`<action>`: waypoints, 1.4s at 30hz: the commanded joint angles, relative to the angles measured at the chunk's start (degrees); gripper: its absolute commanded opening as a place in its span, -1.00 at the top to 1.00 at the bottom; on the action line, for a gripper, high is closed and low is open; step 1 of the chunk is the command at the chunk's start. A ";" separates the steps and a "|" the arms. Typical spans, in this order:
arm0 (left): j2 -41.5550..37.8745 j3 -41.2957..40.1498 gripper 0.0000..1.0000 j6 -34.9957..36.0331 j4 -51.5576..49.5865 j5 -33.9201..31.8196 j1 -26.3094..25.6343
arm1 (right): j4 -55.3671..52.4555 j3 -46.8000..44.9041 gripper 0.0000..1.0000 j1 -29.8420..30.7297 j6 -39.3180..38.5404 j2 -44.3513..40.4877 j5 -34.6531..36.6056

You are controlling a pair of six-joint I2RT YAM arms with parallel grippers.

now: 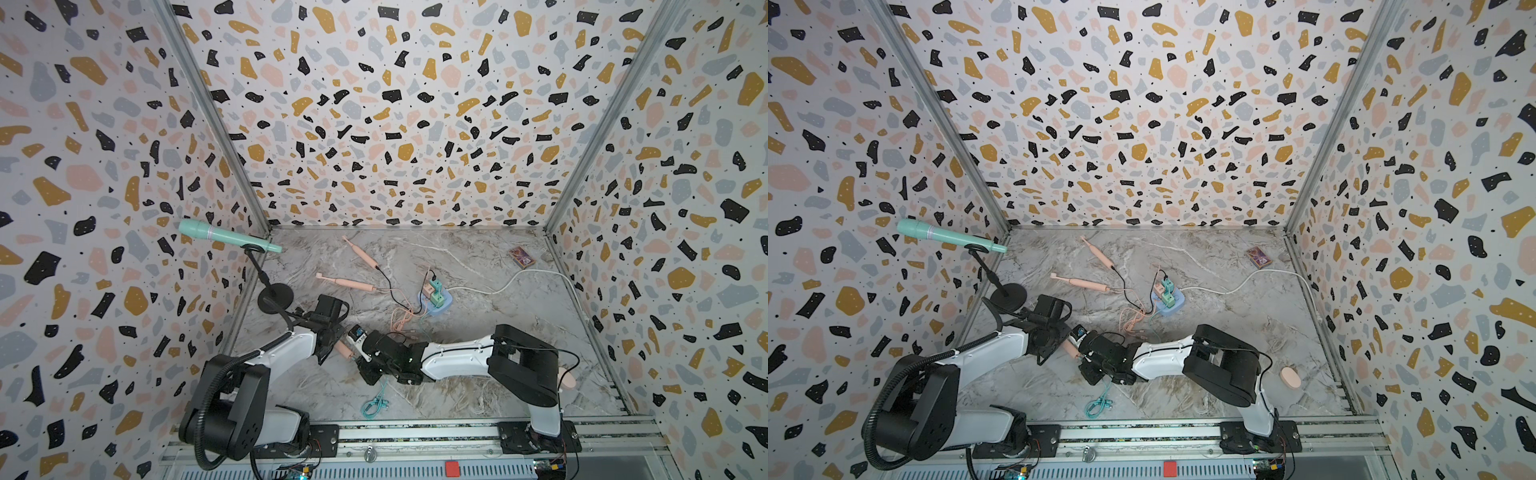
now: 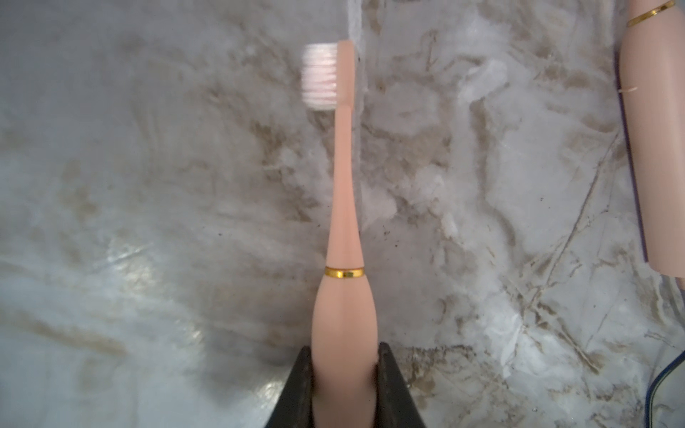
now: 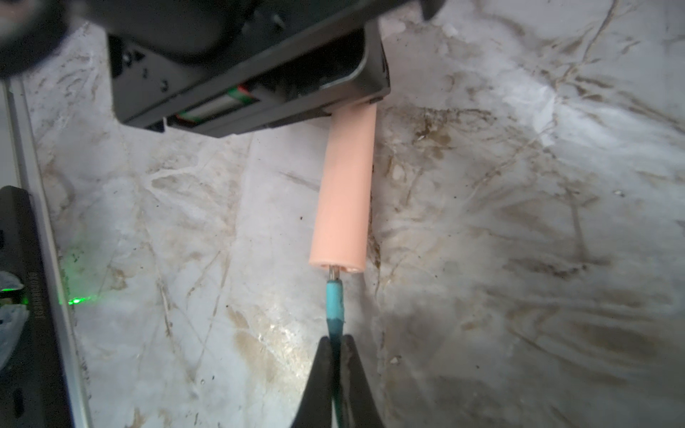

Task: Charge the electric toothbrush
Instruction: Insert the charging cable into the electric toothbrush.

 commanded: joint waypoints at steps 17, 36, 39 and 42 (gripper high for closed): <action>-4.75 -1.88 1.00 -3.58 -2.04 2.66 -4.65 | 0.31 2.96 1.00 0.19 5.55 -0.59 7.37; -7.17 -1.66 1.00 -4.56 -4.57 -3.26 -9.39 | -1.59 2.45 1.00 -0.92 5.66 -6.33 6.74; -8.08 -3.16 1.00 -6.31 -3.35 -1.67 -9.69 | -1.52 2.77 1.00 0.19 6.41 -5.46 8.35; -8.58 -4.75 1.00 -8.14 -1.98 0.81 -9.70 | -0.22 1.46 1.00 0.62 8.11 -5.76 9.14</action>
